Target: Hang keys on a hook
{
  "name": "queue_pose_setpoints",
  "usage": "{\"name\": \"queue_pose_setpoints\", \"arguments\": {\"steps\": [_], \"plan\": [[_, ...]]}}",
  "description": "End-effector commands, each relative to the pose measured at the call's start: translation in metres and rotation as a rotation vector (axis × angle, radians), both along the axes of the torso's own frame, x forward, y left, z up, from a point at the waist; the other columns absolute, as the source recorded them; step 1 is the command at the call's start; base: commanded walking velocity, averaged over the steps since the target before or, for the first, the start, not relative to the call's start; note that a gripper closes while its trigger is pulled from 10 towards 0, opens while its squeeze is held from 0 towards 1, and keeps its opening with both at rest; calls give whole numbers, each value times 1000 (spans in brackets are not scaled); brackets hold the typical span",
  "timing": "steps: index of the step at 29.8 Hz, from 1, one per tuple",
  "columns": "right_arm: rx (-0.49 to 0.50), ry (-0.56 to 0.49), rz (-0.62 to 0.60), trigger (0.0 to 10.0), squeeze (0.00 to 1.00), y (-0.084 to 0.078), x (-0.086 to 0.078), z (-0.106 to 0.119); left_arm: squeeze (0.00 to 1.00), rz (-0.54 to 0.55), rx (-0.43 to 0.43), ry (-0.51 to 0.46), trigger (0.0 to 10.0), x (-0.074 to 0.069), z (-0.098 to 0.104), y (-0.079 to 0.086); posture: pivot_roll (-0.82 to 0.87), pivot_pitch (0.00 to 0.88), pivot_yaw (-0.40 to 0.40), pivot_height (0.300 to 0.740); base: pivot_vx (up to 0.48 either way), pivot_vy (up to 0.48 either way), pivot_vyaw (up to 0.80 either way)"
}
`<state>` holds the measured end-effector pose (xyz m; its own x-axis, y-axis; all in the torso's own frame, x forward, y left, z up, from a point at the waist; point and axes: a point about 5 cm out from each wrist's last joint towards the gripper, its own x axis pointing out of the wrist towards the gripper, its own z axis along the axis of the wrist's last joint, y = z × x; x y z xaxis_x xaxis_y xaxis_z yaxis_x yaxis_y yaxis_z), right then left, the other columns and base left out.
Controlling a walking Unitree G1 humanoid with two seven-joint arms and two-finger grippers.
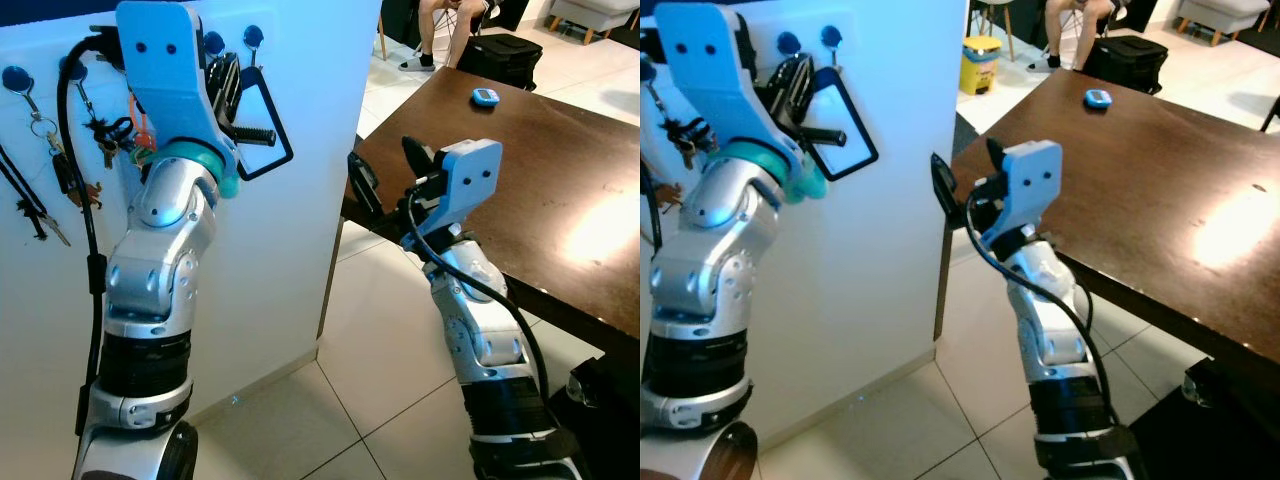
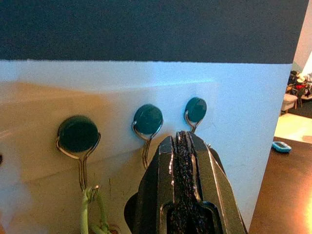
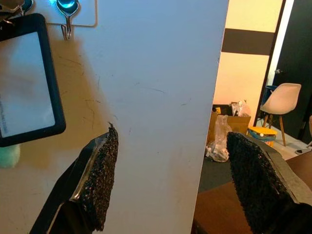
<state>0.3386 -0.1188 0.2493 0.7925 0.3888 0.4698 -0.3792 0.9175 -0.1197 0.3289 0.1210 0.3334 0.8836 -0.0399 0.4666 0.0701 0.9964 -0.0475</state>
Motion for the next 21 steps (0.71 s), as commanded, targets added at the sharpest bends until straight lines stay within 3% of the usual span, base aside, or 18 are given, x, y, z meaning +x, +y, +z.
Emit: {"name": "queue_pose_setpoints", "arguments": {"steps": [1, 8, 21], "plan": [[-6, 10, -2, 10000, 0, 0, 0, -4, 0, 14, 16, -11, 10000, 1, 2, -1, -44, 68, 74, 740, 0, 0, 0], [-7, 10, -3, 10000, 0, 0, -1, -4, 0, 21, 19, -2, 10000, 3, 1, -1, -43, 68, 75, 740, 0, 0, 0], [-5, 6, -3, 10000, 0, 1, -2, -4, 0, 138, -22, 74, 10000, 18, -4, 12, -44, 60, 78, 740, 0, 0, 0]]}}
